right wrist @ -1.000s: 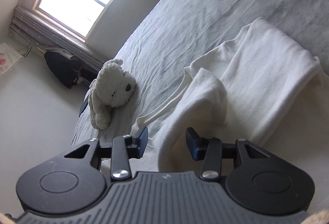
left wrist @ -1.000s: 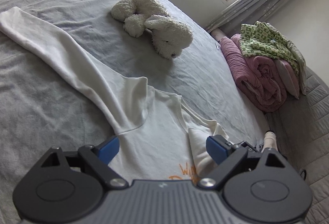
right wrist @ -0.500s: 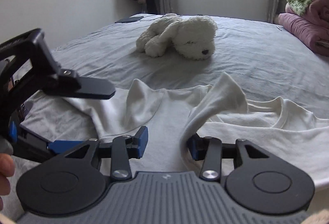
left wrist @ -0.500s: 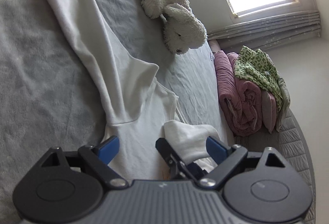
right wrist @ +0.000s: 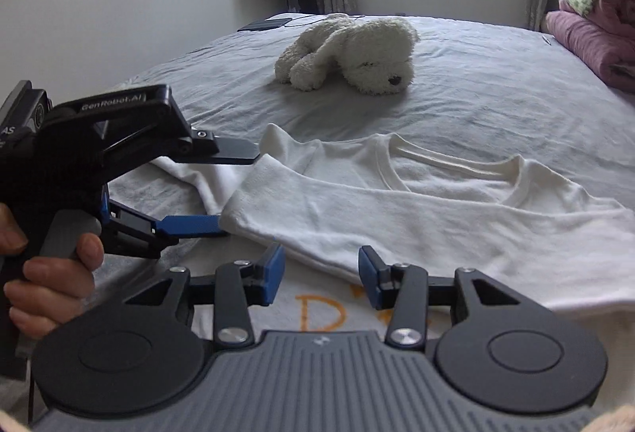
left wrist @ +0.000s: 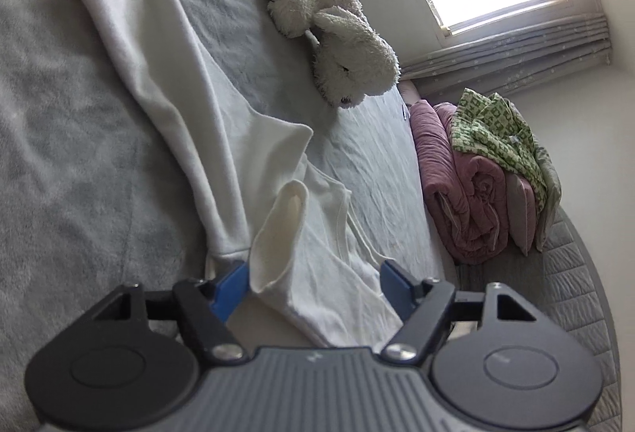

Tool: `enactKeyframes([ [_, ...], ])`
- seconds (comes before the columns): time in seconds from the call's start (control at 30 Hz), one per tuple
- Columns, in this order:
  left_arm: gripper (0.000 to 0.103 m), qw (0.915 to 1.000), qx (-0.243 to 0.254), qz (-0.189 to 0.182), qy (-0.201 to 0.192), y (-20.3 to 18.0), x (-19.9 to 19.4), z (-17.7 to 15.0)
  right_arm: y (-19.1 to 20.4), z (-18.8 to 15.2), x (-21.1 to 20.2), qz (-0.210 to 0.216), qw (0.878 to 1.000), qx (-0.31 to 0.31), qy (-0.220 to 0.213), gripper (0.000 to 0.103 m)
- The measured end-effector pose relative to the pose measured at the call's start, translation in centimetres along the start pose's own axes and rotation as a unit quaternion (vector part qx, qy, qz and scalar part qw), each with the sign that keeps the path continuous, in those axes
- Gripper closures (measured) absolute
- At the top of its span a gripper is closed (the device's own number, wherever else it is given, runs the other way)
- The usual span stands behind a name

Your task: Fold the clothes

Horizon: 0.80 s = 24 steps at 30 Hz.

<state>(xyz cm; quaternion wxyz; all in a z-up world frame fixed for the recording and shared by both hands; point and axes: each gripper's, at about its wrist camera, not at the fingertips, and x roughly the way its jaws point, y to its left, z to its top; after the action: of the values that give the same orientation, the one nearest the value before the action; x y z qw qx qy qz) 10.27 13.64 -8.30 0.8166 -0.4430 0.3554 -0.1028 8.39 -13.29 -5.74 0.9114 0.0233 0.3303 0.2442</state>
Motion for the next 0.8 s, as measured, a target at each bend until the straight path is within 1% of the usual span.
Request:
enactKeyframes([
  [0.03, 0.040, 0.9998, 0.018, 0.011, 0.002, -0.5, 0.2, 0.0, -1.2, -0.3, -1.0, 0.001, 1.000, 0.020, 0.000, 0.057],
  [0.1, 0.048, 0.9979, 0.055, 0.035, 0.008, -1.4, 0.7, -0.3, -4.7, -1.2, -3.0, -0.001, 0.996, 0.088, -0.005, 0.057],
  [0.13, 0.054, 0.9962, 0.072, 0.049, 0.010, -1.8, 0.9, -0.4, -6.4, -1.6, -3.8, -0.001, 0.992, 0.125, -0.009, 0.057],
  [0.17, 0.062, 0.9940, 0.090, 0.062, 0.008, -2.2, 1.1, -0.7, -8.3, -2.0, -4.6, 0.001, 0.986, 0.169, -0.016, 0.057],
  [0.2, 0.066, 0.9914, 0.107, 0.076, 0.005, -2.5, 1.2, -0.9, -9.8, -2.7, -5.1, 0.011, 0.977, 0.212, -0.029, 0.057],
  [0.23, 0.072, 0.9885, 0.123, 0.087, 0.001, -2.8, 1.4, -1.1, -11.1, -3.3, -5.5, 0.023, 0.966, 0.254, -0.044, 0.057],
  [0.27, 0.081, 0.9856, 0.138, 0.098, -0.003, -3.0, 1.4, -1.2, -12.5, -4.0, -5.9, 0.036, 0.953, 0.296, -0.058, 0.057],
  [0.33, 0.089, 0.9800, 0.162, 0.114, -0.010, -3.4, 1.6, -1.4, -14.8, -5.1, -6.2, 0.059, 0.923, 0.371, -0.081, 0.057],
  [0.37, 0.090, 0.9785, 0.168, 0.119, -0.015, -3.4, 1.5, -1.5, -15.5, -5.5, -5.9, 0.069, 0.909, 0.403, -0.087, 0.057],
  [0.43, 0.091, 0.9751, 0.180, 0.127, -0.025, -3.5, 1.4, -1.7, -17.0, -6.3, -5.3, 0.090, 0.876, 0.464, -0.099, 0.057],
  [0.47, 0.092, 0.9725, 0.190, 0.131, -0.032, -3.7, 1.3, -1.9, -17.4, -6.5, -5.0, 0.097, 0.862, 0.485, -0.108, 0.059],
  [0.5, 0.092, 0.9696, 0.201, 0.135, -0.040, -4.0, 1.2, -2.1, -17.6, -6.6, -4.8, 0.096, 0.855, 0.496, -0.116, 0.060],
  [0.6, 0.094, 0.9587, 0.237, 0.144, -0.064, -4.8, 1.0, -2.8, -18.0, -6.7, -4.6, 0.087, 0.836, 0.523, -0.140, 0.064],
  [0.7, 0.094, 0.9513, 0.257, 0.152, -0.076, -5.0, 1.1, -3.1, -18.2, -7.2, -5.5, 0.049, 0.823, 0.542, -0.161, 0.066],
  [0.73, 0.094, 0.9503, 0.259, 0.155, -0.074, -4.8, 1.3, -3.2, -18.3, -7.4, -5.6, 0.041, 0.818, 0.549, -0.165, 0.072],
  [0.77, 0.094, 0.9495, 0.261, 0.159, -0.071, -4.5, 1.5, -3.2, -18.3, -7.5, -5.7, 0.031, 0.816, 0.554, -0.162, 0.085],
  [0.8, 0.094, 0.9487, 0.261, 0.165, -0.067, -4.2, 1.8, -3.4, -18.2, -7.5, -5.6, 0.013, 0.822, 0.548, -0.155, 0.090],
])
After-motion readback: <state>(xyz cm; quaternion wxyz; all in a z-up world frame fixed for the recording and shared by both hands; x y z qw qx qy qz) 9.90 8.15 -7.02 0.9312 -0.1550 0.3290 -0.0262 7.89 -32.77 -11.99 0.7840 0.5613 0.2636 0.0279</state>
